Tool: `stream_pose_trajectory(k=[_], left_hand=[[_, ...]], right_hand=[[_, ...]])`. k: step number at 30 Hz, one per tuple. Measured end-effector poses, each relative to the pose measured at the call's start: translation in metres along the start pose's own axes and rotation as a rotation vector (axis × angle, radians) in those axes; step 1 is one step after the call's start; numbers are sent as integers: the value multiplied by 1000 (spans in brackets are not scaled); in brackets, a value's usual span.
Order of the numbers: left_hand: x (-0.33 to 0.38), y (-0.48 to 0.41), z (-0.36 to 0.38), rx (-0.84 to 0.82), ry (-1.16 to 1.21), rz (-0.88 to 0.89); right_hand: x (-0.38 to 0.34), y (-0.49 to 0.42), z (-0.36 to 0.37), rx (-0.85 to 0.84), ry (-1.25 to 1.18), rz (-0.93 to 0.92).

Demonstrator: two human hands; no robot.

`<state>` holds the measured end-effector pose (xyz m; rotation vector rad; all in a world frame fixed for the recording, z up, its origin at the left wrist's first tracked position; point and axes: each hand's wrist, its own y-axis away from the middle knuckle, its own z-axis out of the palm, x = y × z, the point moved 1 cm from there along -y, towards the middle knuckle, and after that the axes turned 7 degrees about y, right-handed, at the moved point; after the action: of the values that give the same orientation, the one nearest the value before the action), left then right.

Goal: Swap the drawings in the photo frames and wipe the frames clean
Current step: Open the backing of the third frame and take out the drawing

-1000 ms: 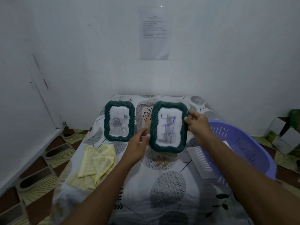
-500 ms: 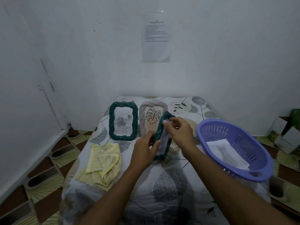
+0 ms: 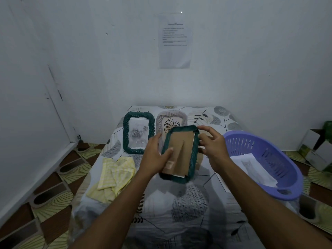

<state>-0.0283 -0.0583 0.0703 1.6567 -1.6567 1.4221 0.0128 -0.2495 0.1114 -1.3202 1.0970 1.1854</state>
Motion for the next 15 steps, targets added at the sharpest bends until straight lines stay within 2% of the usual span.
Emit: stream_pose_trajectory(k=[2, 4, 7, 11, 15], left_hand=[[-4, 0, -2, -143, 168, -140], [-9, 2, -3, -165, 238, -146], [-12, 2, -2, -28, 282, -103], [-10, 3, -2, 213, 162, -28], [-11, 9, -2, 291, 112, 4]], right_hand=[[7, 2, -3, -22, -24, 17], [14, 5, -4, -22, -31, 25], [23, 8, -2, -3, -18, 46], [36, 14, 3, 13, 34, 52], [44, 19, 7, 25, 101, 3]])
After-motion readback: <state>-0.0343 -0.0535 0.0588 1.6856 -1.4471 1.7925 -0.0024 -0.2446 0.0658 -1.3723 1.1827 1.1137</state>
